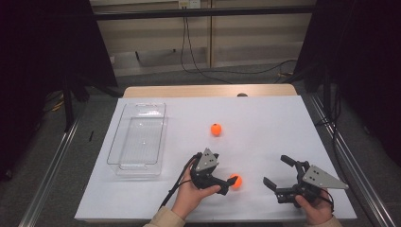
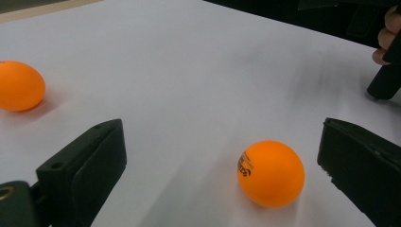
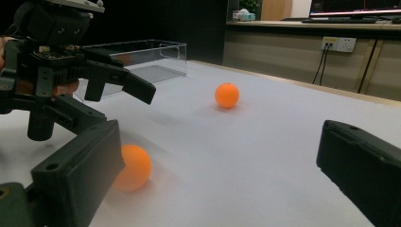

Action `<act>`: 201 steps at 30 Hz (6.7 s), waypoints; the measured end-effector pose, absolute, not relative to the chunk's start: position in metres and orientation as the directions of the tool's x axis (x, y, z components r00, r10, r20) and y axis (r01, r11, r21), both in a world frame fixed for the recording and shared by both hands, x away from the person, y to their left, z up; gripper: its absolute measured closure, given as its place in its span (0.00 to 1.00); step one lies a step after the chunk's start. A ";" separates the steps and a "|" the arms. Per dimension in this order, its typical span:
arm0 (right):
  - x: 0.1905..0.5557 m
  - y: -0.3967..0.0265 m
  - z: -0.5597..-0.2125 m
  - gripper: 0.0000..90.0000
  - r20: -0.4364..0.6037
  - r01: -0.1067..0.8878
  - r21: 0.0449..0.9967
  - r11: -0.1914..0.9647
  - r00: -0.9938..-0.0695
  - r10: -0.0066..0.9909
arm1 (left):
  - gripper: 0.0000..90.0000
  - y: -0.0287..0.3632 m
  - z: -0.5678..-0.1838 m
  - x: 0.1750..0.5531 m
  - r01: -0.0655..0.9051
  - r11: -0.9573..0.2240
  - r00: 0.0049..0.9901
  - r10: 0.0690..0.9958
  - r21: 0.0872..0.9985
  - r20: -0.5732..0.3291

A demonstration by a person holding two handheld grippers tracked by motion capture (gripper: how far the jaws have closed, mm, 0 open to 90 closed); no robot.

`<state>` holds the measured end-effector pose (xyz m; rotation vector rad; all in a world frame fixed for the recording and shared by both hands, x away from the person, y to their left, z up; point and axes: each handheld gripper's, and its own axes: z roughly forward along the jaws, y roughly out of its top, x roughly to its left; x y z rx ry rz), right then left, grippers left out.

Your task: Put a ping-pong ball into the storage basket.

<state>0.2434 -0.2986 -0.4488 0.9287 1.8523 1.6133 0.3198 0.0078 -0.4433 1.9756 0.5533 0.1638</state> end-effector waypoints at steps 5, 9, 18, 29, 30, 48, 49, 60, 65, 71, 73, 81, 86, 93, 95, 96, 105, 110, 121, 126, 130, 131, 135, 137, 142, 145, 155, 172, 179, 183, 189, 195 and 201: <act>0.243 -0.299 -0.449 0.01 0.058 0.163 0.985 0.060 -0.637 0.769 | 0.02 0.004 -0.443 0.320 0.317 -0.373 0.888 0.440 0.872 -0.134; 0.243 -0.299 -0.449 0.01 0.058 0.163 0.985 0.060 -0.637 0.769 | 0.02 0.001 -0.445 0.319 0.326 -0.384 0.890 0.432 0.864 -0.145; 0.243 -0.299 -0.449 0.01 0.059 0.164 0.985 0.061 -0.637 0.769 | 0.03 -0.005 -0.448 0.319 0.340 -0.417 0.897 0.414 0.843 -0.157; 0.243 -0.299 -0.449 0.01 0.059 0.164 0.985 0.060 -0.637 0.769 | 0.04 -0.011 -0.449 0.319 0.346 -0.440 0.899 0.409 0.828 -0.159; 0.243 -0.299 -0.449 0.01 0.059 0.164 0.985 0.060 -0.637 0.769 | 0.04 -0.011 -0.449 0.319 0.348 -0.444 0.899 0.408 0.826 -0.159; 0.243 -0.298 -0.449 0.01 0.057 0.162 0.985 0.062 -0.637 0.769 | 0.22 -0.018 -0.454 0.318 0.351 -0.518 0.914 0.372 0.780 -0.165; 0.243 -0.298 -0.448 0.01 0.059 0.164 0.985 0.060 -0.637 0.769 | 0.24 -0.019 -0.454 0.318 0.351 -0.523 0.916 0.365 0.777 -0.168; 0.243 -0.298 -0.448 0.01 0.056 0.162 0.985 0.062 -0.637 0.769 | 0.32 -0.023 -0.459 0.318 0.358 -0.547 0.920 0.345 0.756 -0.187; 0.243 -0.298 -0.448 0.01 0.056 0.161 0.985 0.062 -0.637 0.769 | 0.34 -0.023 -0.459 0.319 0.361 -0.559 0.920 0.345 0.747 -0.186; 0.243 -0.299 -0.448 0.01 0.055 0.159 0.985 0.061 -0.637 0.769 | 0.38 -0.024 -0.459 0.319 0.363 -0.561 0.918 0.350 0.744 -0.185; 0.243 -0.299 -0.448 0.01 0.056 0.159 0.985 0.060 -0.637 0.769 | 0.39 -0.024 -0.460 0.319 0.363 -0.559 0.918 0.351 0.746 -0.183; 0.243 -0.299 -0.448 0.01 0.053 0.157 0.986 0.063 -0.639 0.768 | 0.46 -0.025 -0.459 0.317 0.355 -0.562 0.920 0.352 0.747 -0.172; 0.243 -0.299 -0.448 0.01 0.053 0.158 0.985 0.063 -0.639 0.768 | 0.50 -0.025 -0.459 0.316 0.353 -0.561 0.921 0.351 0.748 -0.171; 0.244 -0.300 -0.448 0.01 0.057 0.160 0.985 0.059 -0.635 0.771 | 0.56 -0.024 -0.459 0.316 0.366 -0.557 0.915 0.359 0.746 -0.182; 0.244 -0.300 -0.448 0.01 0.056 0.158 0.986 0.058 -0.634 0.771 | 0.56 -0.024 -0.459 0.316 0.367 -0.556 0.915 0.360 0.746 -0.182; 0.244 -0.300 -0.448 0.01 0.057 0.158 0.986 0.057 -0.634 0.771 | 0.56 -0.024 -0.459 0.316 0.367 -0.556 0.915 0.359 0.746 -0.182; 0.243 -0.300 -0.447 0.01 0.054 0.155 0.986 0.059 -0.636 0.770 | 0.57 -0.020 -0.455 0.318 0.376 -0.546 0.912 0.362 0.748 -0.194; 0.243 -0.299 -0.447 0.01 0.053 0.154 0.986 0.059 -0.638 0.769 | 0.57 -0.016 -0.452 0.319 0.388 -0.532 0.906 0.368 0.752 -0.207; 0.243 -0.299 -0.447 0.01 0.053 0.155 0.986 0.062 -0.640 0.766 | 0.57 -0.013 -0.450 0.321 0.405 -0.507 0.899 0.374 0.761 -0.229; 0.244 -0.299 -0.447 0.01 0.052 0.154 0.986 0.061 -0.638 0.768 | 0.57 -0.010 -0.448 0.323 0.411 -0.498 0.895 0.378 0.764 -0.236; 0.244 -0.299 -0.447 0.01 0.052 0.155 0.986 0.062 -0.639 0.767 | 0.57 -0.007 -0.445 0.323 0.421 -0.474 0.888 0.391 0.774 -0.244; 0.243 -0.299 -0.447 0.01 0.052 0.153 0.986 0.062 -0.639 0.767 | 0.57 -0.006 -0.444 0.323 0.422 -0.468 0.886 0.394 0.776 -0.245; 0.244 -0.299 -0.447 0.01 0.053 0.155 0.986 0.061 -0.637 0.769 | 0.57 -0.002 -0.442 0.325 0.426 -0.453 0.882 0.400 0.783 -0.248; 0.244 -0.299 -0.447 0.01 0.054 0.155 0.986 0.060 -0.637 0.769 | 0.57 0.000 -0.441 0.325 0.432 -0.446 0.878 0.405 0.784 -0.255; 0.243 -0.298 -0.447 0.01 0.052 0.157 0.986 0.063 -0.640 0.767 | 0.57 0.003 -0.439 0.326 0.434 -0.439 0.877 0.405 0.787 -0.258; 0.243 -0.298 -0.447 0.01 0.052 0.154 0.986 0.062 -0.640 0.766 | 0.57 0.004 -0.438 0.326 0.435 -0.439 0.876 0.408 0.786 -0.257; 0.244 -0.298 -0.447 0.01 0.053 0.157 0.986 0.063 -0.638 0.768 | 0.57 0.011 -0.435 0.329 0.445 -0.420 0.867 0.423 0.791 -0.263; 0.244 -0.298 -0.446 0.01 0.049 0.157 0.985 0.069 -0.641 0.766 | 0.57 0.021 -0.429 0.333 0.458 -0.393 0.850 0.454 0.797 -0.265; 0.244 -0.299 -0.446 0.01 0.050 0.162 0.984 0.071 -0.639 0.768 | 0.57 0.024 -0.427 0.335 0.465 -0.372 0.842 0.466 0.804 -0.272; 0.244 -0.299 -0.446 0.01 0.051 0.165 0.984 0.071 -0.636 0.770 | 0.57 0.025 -0.426 0.337 0.465 -0.369 0.841 0.470 0.805 -0.270; 0.244 -0.301 -0.446 0.01 0.057 0.168 0.984 0.065 -0.630 0.775 | 0.57 0.027 -0.424 0.339 0.467 -0.362 0.836 0.478 0.807 -0.269; 0.245 -0.301 -0.447 0.01 0.054 0.173 0.982 0.073 -0.631 0.774 | 0.57 0.029 -0.423 0.339 0.475 -0.355 0.831 0.482 0.805 -0.277; 0.245 -0.301 -0.446 0.01 0.064 0.175 0.983 0.060 -0.629 0.775 | 0.57 0.031 -0.422 0.340 0.477 -0.349 0.827 0.488 0.807 -0.279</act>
